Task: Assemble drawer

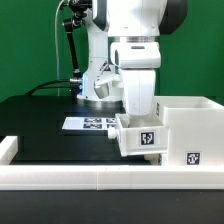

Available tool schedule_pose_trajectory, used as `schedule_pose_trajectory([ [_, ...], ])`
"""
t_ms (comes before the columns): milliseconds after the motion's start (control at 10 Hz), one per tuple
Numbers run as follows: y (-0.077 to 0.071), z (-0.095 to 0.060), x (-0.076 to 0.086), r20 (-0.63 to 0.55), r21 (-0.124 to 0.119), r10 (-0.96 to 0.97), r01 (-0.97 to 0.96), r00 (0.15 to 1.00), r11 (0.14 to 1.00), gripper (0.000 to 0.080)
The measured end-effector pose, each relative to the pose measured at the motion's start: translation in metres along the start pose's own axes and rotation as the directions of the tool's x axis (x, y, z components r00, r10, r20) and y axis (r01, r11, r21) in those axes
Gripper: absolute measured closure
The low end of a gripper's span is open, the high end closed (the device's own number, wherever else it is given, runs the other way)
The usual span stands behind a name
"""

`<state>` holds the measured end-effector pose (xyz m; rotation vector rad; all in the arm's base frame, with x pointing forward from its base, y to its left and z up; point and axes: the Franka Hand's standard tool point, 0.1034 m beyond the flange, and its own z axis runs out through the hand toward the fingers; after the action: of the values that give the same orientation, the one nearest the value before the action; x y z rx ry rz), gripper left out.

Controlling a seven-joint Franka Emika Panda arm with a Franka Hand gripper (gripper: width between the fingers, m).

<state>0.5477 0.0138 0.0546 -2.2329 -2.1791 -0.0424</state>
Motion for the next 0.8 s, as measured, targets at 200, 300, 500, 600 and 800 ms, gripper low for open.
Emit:
schedule_pose_trajectory([
  [200,0.001,-0.002,0.001,0.0,-0.003,0.0,0.0,1.0,1.0,0.0179],
  [300,0.002,-0.006,0.002,0.002,-0.006,0.003,-0.003,1.0,1.0,0.0179],
  [500,0.006,-0.032,0.003,0.02,-0.009,0.028,-0.028,0.999,1.0,0.0154],
  [600,0.008,-0.041,0.0,0.029,-0.003,0.028,-0.028,0.999,1.0,0.0151],
  [800,0.015,-0.059,-0.02,0.046,-0.012,0.018,-0.017,0.999,1.0,0.0151],
])
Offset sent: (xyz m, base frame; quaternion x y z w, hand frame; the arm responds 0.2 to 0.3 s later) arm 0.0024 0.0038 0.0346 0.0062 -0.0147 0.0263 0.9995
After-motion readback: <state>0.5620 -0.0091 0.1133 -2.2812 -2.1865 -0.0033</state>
